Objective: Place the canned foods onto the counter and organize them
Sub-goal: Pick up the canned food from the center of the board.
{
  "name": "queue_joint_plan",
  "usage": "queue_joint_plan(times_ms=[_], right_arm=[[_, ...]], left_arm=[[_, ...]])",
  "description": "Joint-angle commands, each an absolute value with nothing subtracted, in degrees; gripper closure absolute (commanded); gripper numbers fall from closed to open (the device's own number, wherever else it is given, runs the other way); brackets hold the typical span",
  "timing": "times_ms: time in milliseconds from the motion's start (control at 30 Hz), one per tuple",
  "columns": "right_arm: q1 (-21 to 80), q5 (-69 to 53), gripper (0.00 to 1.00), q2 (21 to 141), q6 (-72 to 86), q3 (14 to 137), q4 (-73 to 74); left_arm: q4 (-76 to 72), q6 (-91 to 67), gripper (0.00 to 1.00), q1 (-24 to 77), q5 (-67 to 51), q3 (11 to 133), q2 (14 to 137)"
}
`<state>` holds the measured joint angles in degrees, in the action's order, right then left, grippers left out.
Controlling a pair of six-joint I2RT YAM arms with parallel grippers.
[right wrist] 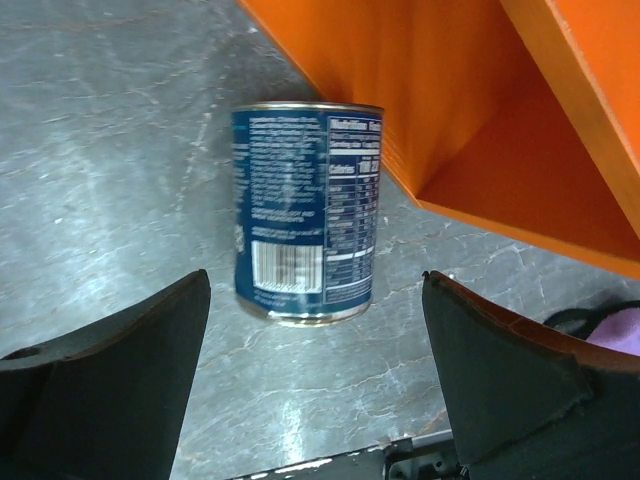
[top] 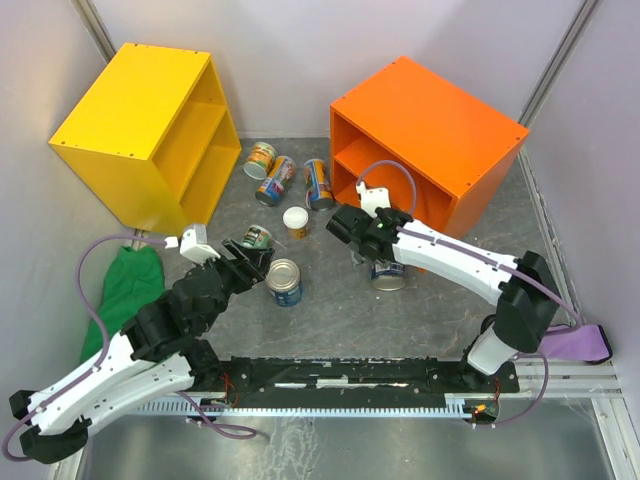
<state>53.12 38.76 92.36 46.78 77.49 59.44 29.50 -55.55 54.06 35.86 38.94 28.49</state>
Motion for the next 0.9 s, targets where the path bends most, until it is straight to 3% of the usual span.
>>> queue_joint_plan(times_ms=[0,867], right_arm=[[50.6,38.1,0.06,94.0,48.7,75.9,57.7],[42.5,28.7,0.04,106.7,43.1,75.2,45.9]], left_arm=[[28.4,-56.1,0.24,53.8,36.2,38.6,27.7],[32.4,-56.2,0.24,53.8,37.6,38.0,24.8]])
